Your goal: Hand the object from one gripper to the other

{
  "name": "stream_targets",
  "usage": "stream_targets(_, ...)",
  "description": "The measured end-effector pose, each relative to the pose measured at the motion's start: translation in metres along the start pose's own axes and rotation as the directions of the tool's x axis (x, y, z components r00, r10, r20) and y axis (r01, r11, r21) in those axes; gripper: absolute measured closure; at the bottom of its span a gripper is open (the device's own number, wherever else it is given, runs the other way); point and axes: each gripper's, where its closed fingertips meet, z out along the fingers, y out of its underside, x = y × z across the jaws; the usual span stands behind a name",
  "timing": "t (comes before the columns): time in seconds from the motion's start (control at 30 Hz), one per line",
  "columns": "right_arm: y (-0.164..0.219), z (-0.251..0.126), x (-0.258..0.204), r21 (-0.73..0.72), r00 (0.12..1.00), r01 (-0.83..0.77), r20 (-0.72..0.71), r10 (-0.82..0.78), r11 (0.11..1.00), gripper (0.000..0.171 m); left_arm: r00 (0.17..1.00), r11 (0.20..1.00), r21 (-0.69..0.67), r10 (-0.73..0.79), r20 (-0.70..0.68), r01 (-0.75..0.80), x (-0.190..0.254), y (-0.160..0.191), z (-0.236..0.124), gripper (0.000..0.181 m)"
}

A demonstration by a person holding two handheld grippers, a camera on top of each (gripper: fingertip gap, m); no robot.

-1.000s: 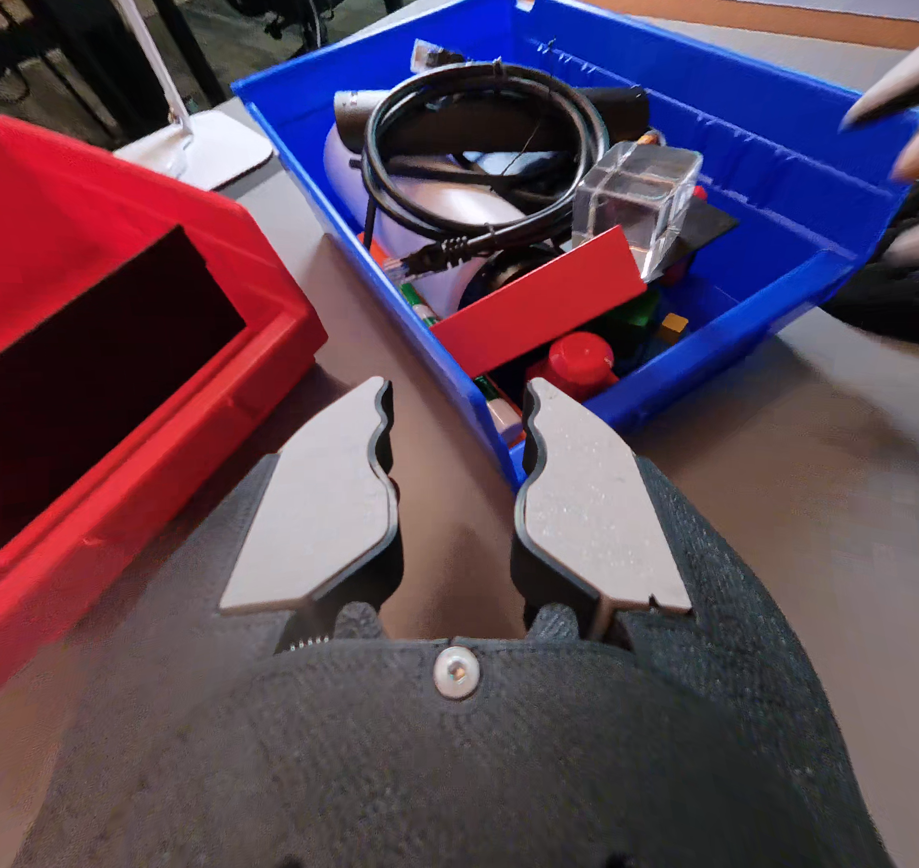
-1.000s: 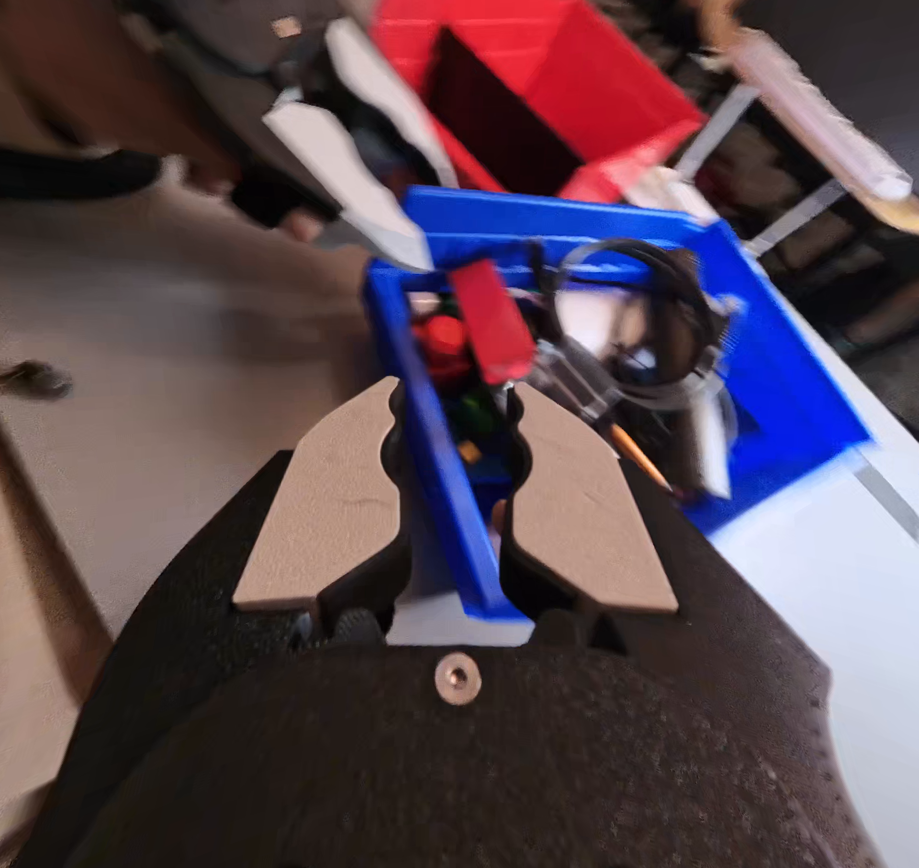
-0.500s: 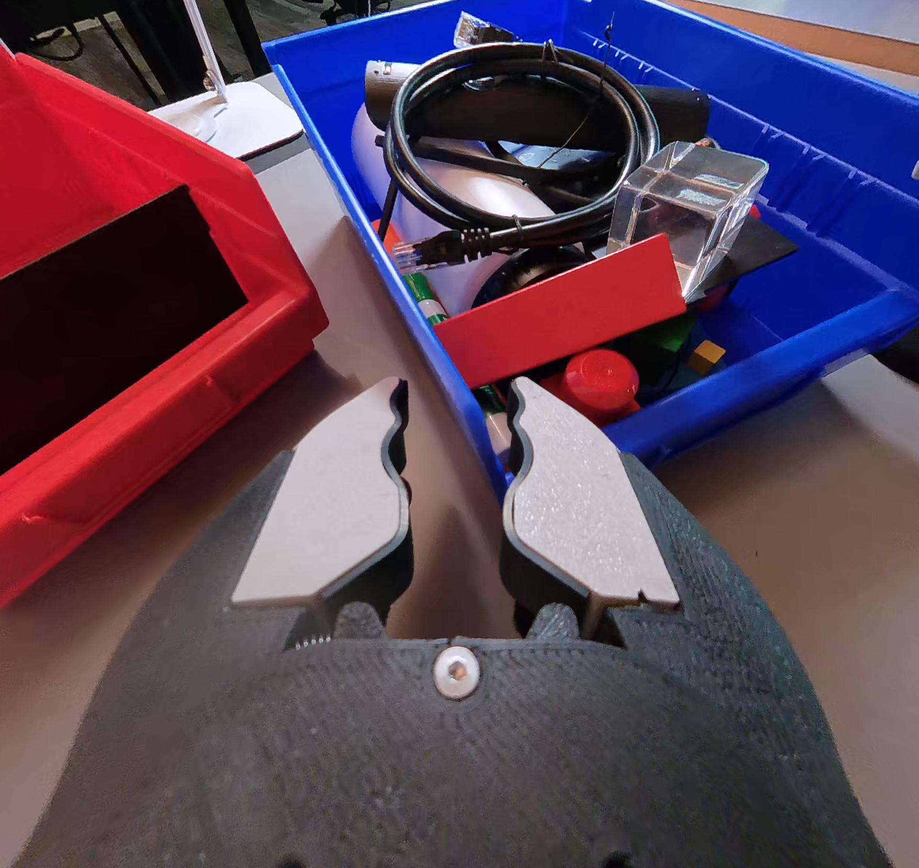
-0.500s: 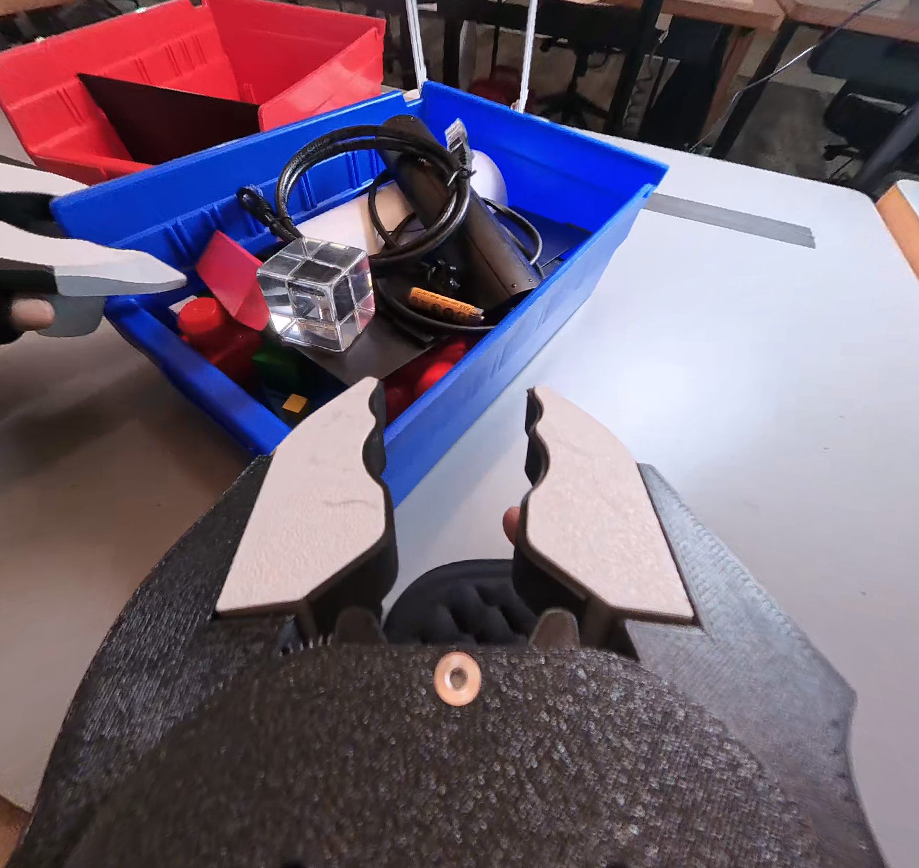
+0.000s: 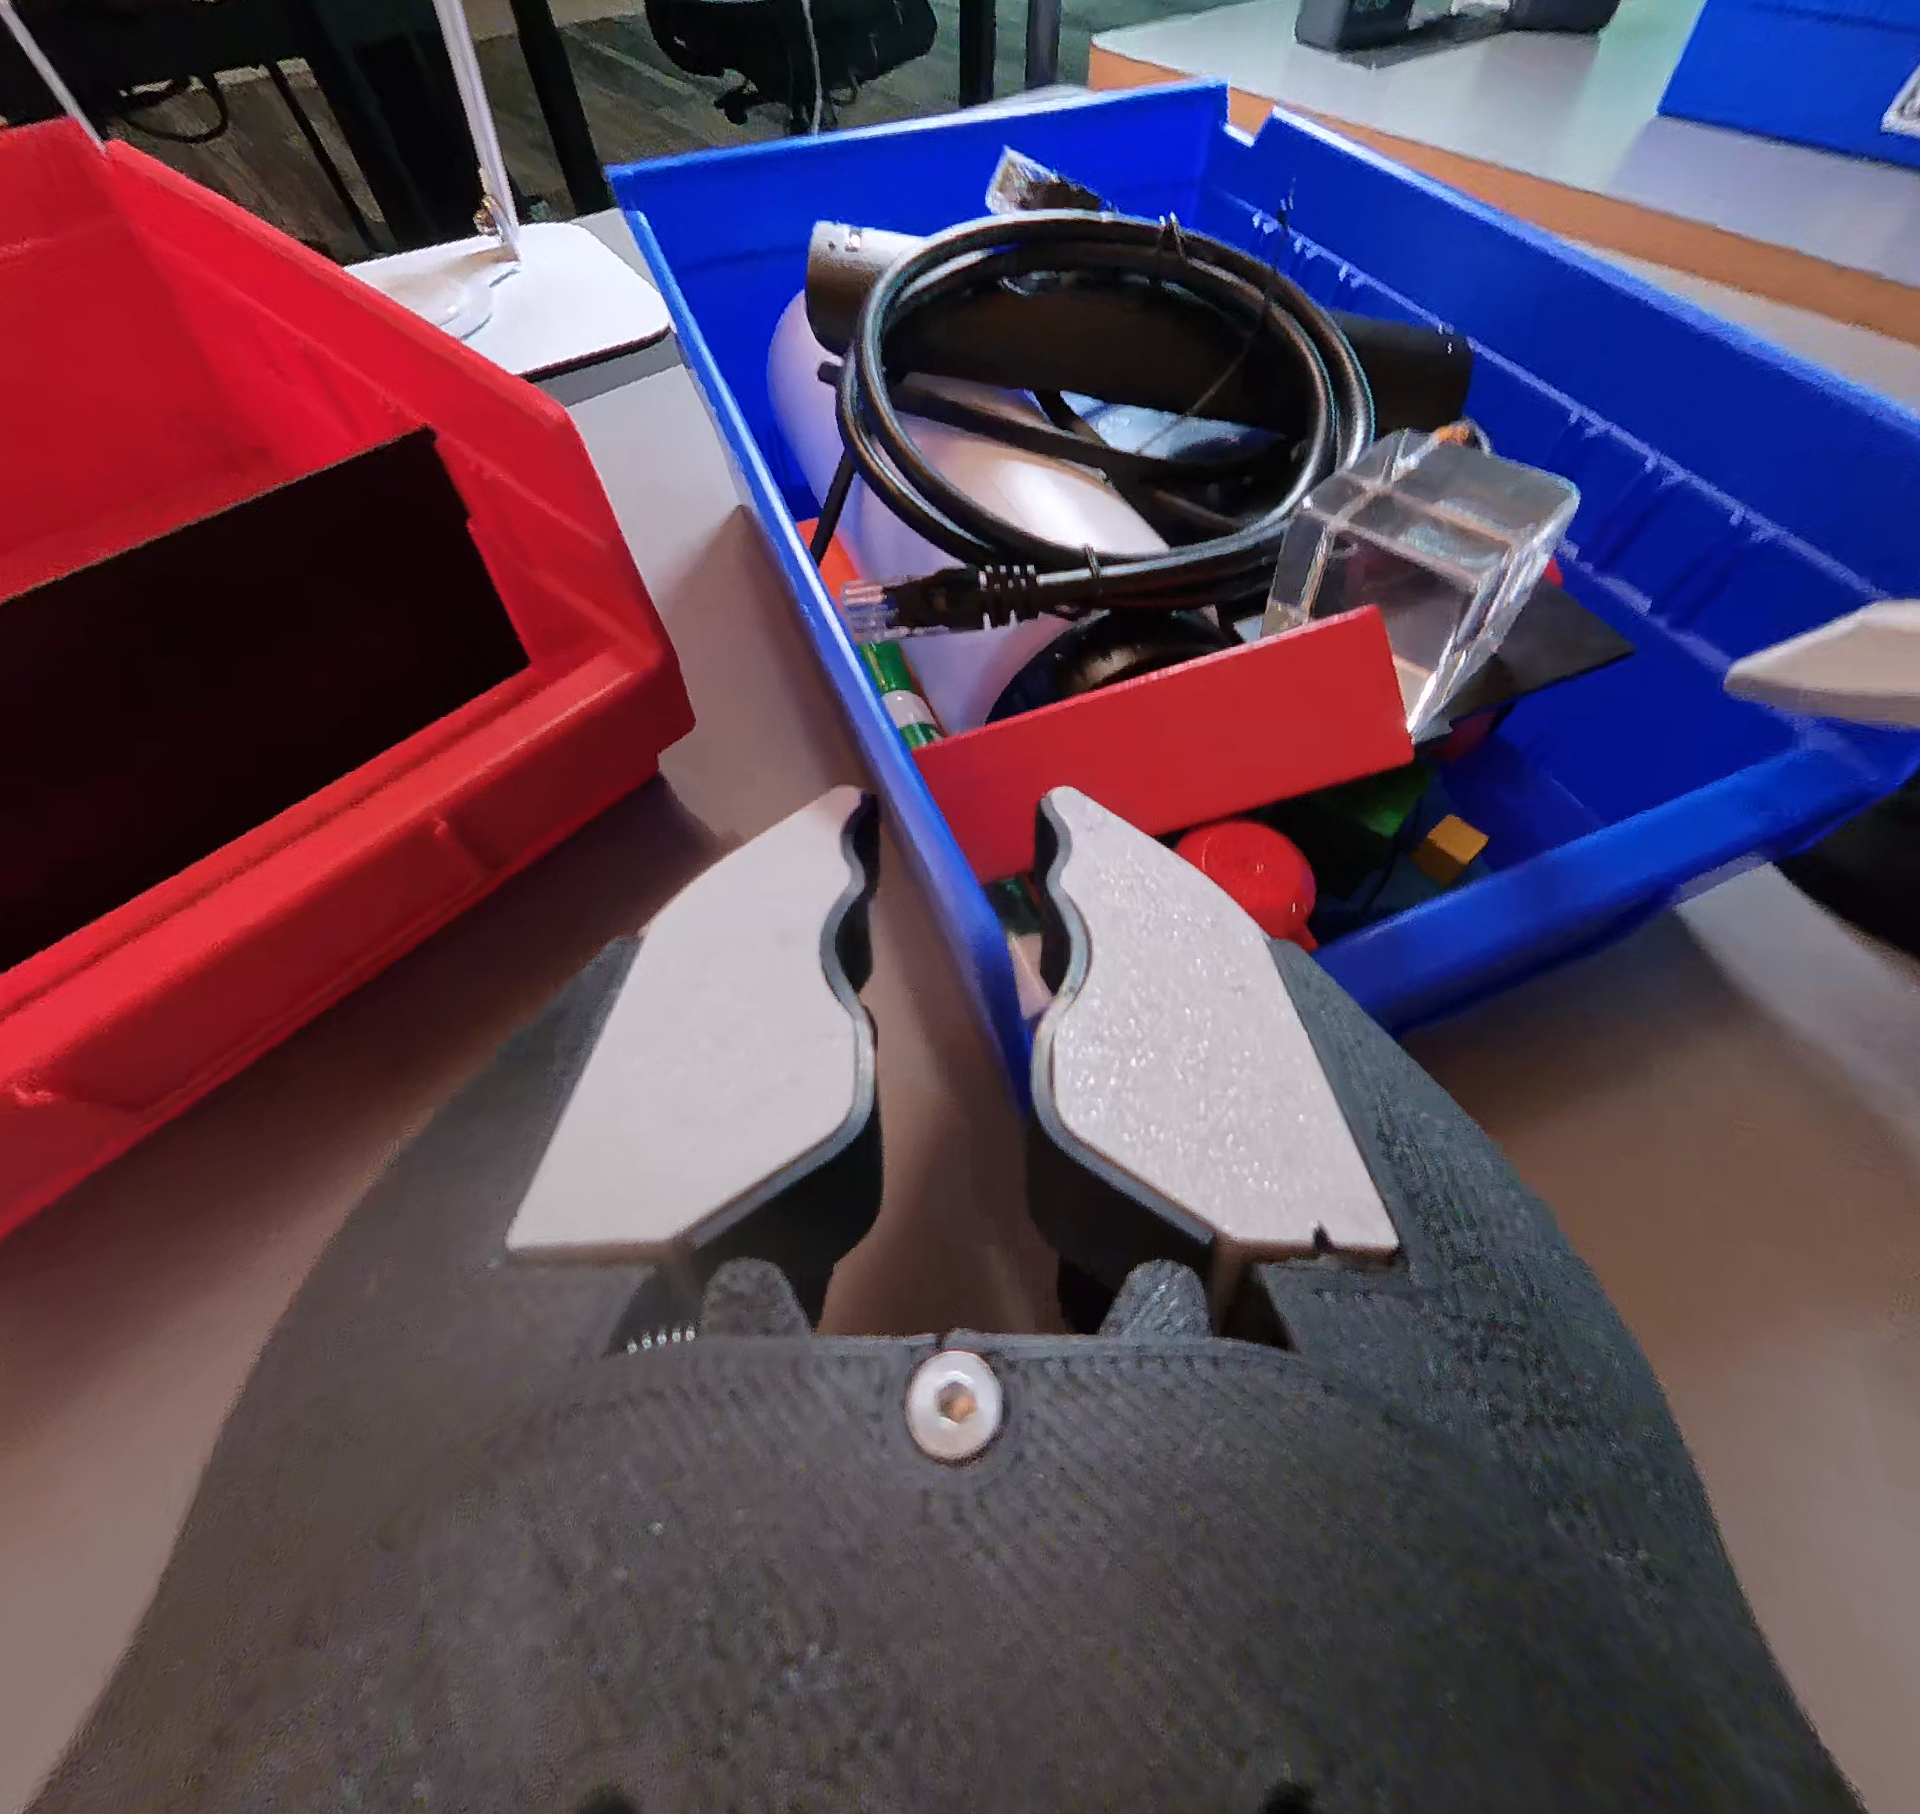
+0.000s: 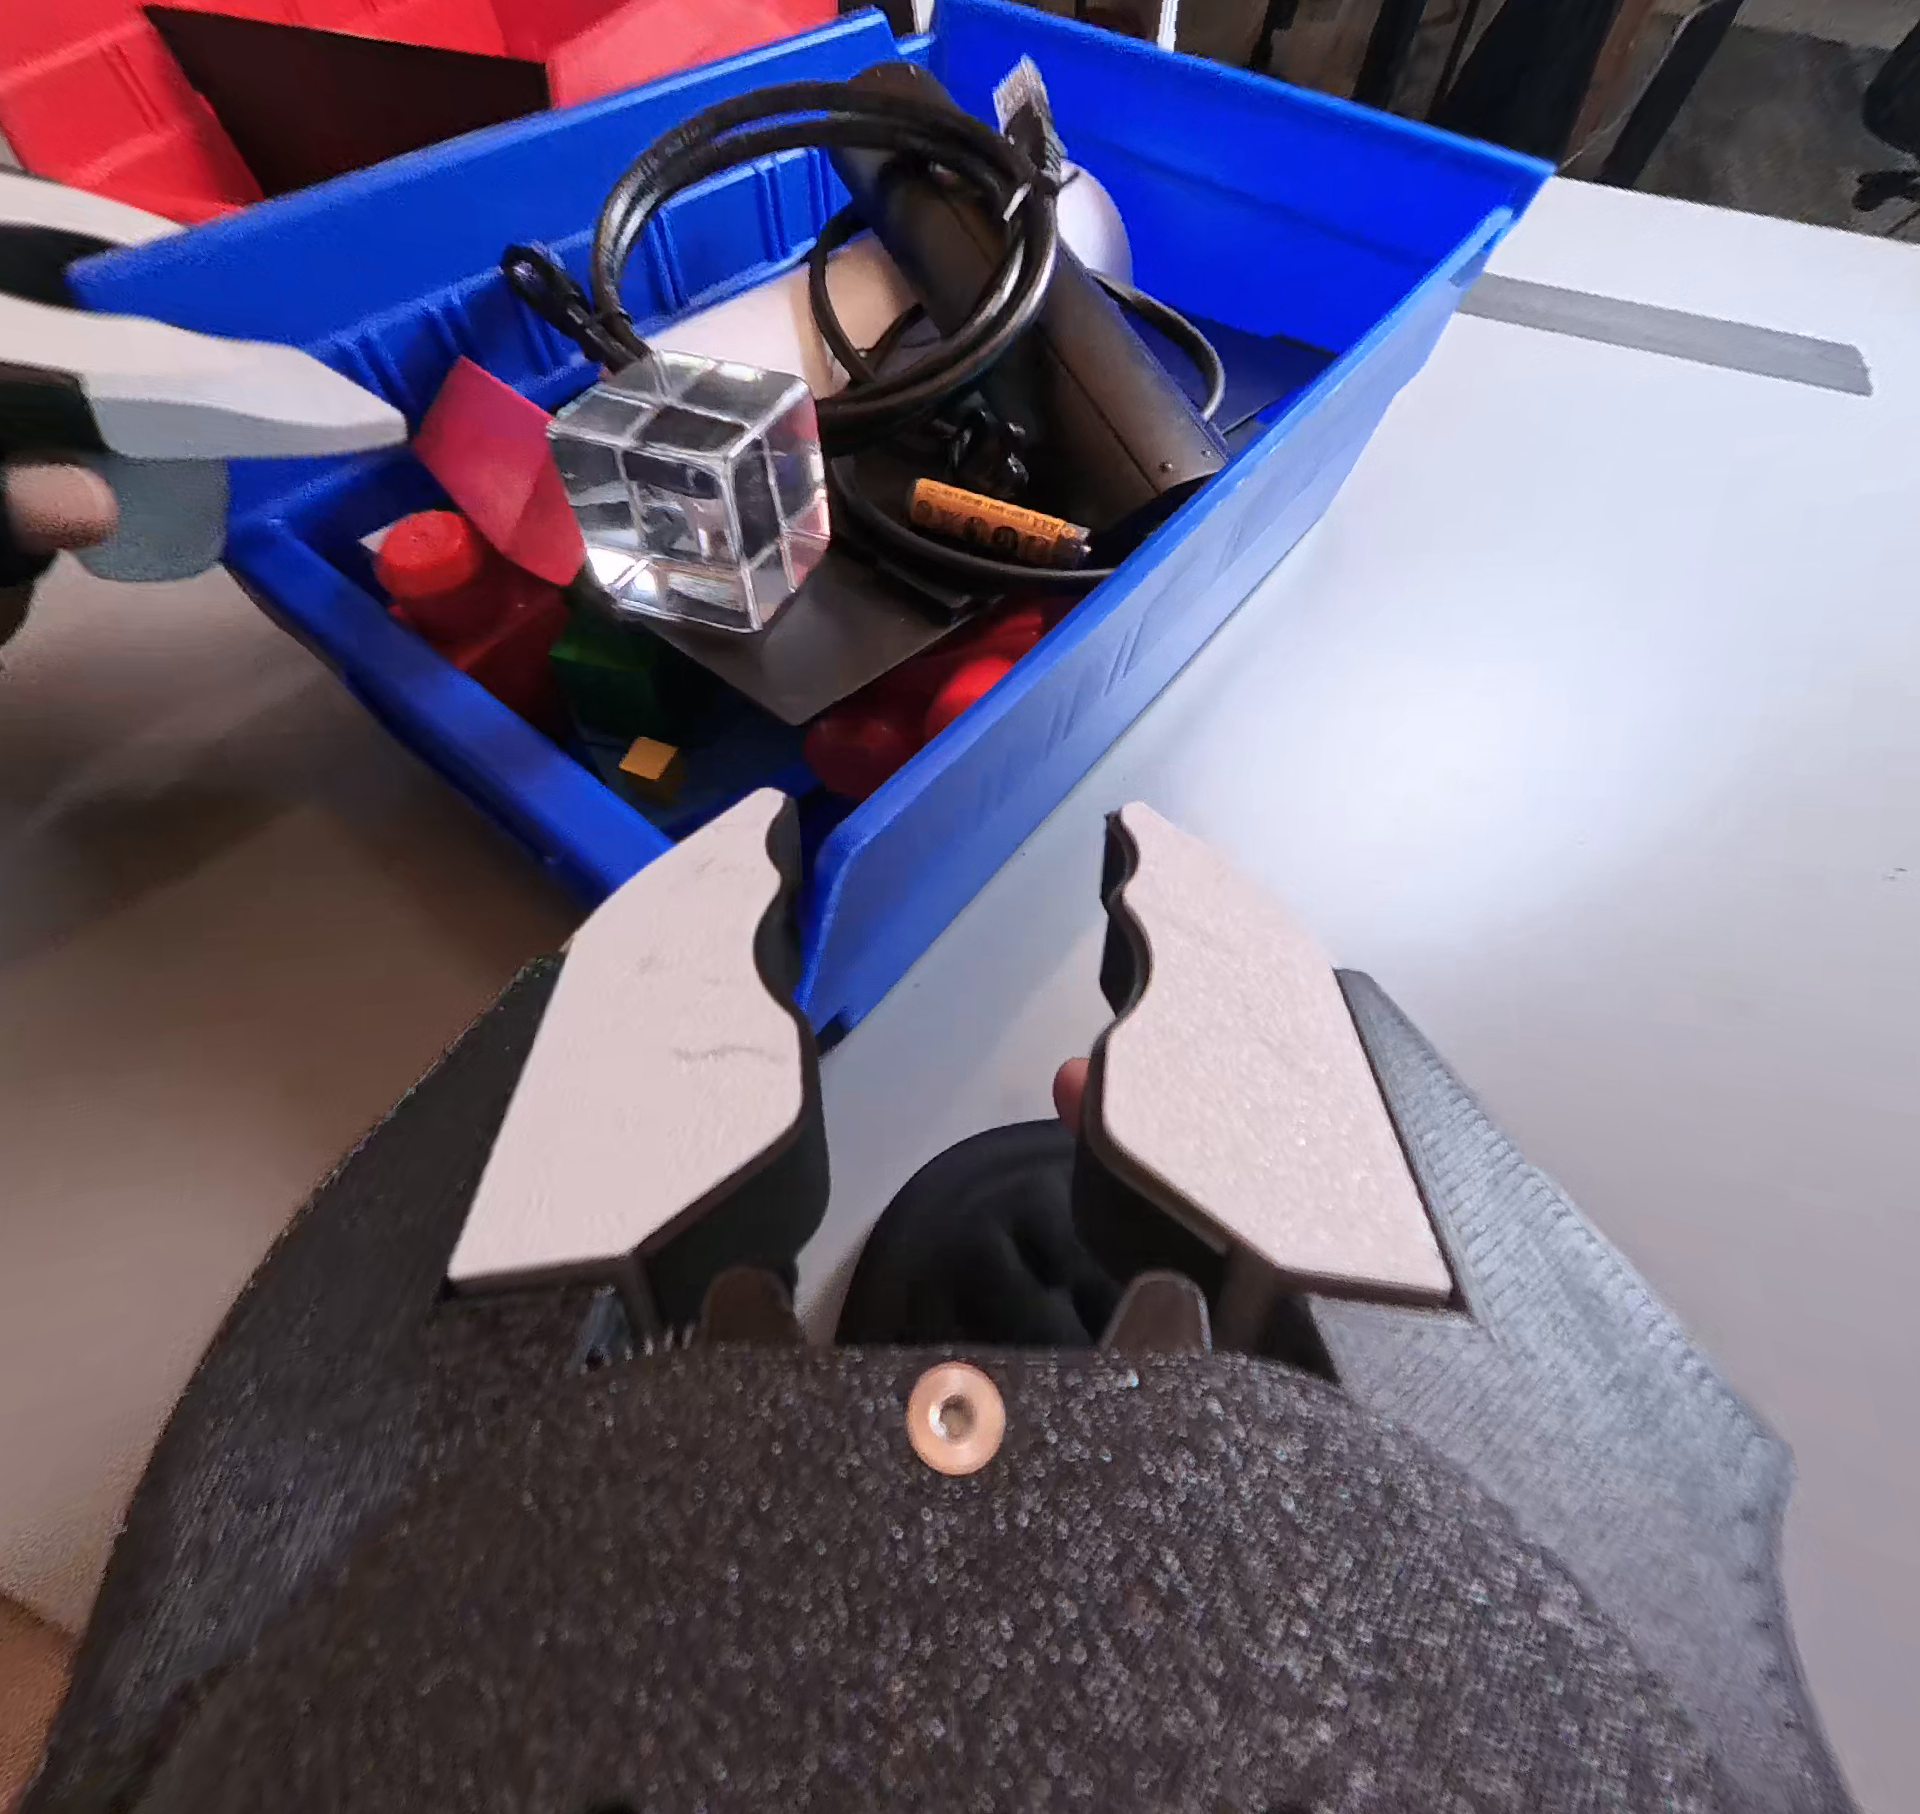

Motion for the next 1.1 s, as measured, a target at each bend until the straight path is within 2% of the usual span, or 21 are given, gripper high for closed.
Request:
stream_targets(0.03, 0.001, 0.003, -0.001, 0.002, 1.0, -0.002, 0.009, 0.002, 1.0, 0.128, 1.0, 1.0, 0.012, -0.02, 0.007, 0.02, 0.0, -0.003, 0.001, 0.158)
stream_targets(0.2, -0.004, 0.009, 0.006, 0.023, 0.998, 0.038, -0.045, -0.037, 0.999, 0.149, 0.994, 0.994, 0.04, -0.103, 0.043, 0.101, -0.001, -0.009, 0.013, 0.164)
stream_targets(0.4, -0.011, 0.026, 0.037, 0.009, 0.977, 0.041, -0.208, -0.038, 0.999, 0.156, 0.983, 0.988, 0.061, -0.148, 0.11, 0.142, -0.002, -0.02, 0.036, 0.169)
stream_targets(0.53, -0.02, 0.033, 0.051, 0.005, 0.968, 0.04, -0.249, -0.037, 0.999, 0.159, 0.978, 0.989, 0.053, -0.142, 0.15, 0.136, -0.007, -0.027, 0.052, 0.173)
stream_targets(0.73, -0.063, 0.015, 0.06, 0.084, 0.951, 0.102, -0.302, -0.072, 0.991, 0.162, 0.978, 0.978, 0.116, -0.187, 0.089, 0.176, -0.007, -0.061, 0.05, 0.172)
stream_targets(0.9, -0.14, -0.018, 0.036, 0.226, 0.951, 0.182, -0.289, -0.112, 0.957, 0.162, 0.975, 0.948, 0.269, -0.203, 0.087, 0.173, -0.029, -0.12, -0.001, 0.172)
stream_targets(1.0, -0.189, -0.021, -0.008, 0.316, 0.964, 0.225, -0.209, -0.163, 0.922, 0.161, 0.963, 0.929, 0.34, -0.209, 0.168, 0.142, -0.067, -0.144, -0.058, 0.173)
stream_targets(1.1, -0.226, -0.002, -0.069, 0.38, 0.97, 0.241, -0.098, -0.22, 0.893, 0.16, 0.926, 0.932, 0.354, -0.203, 0.318, 0.083, -0.117, -0.147, -0.126, 0.173)
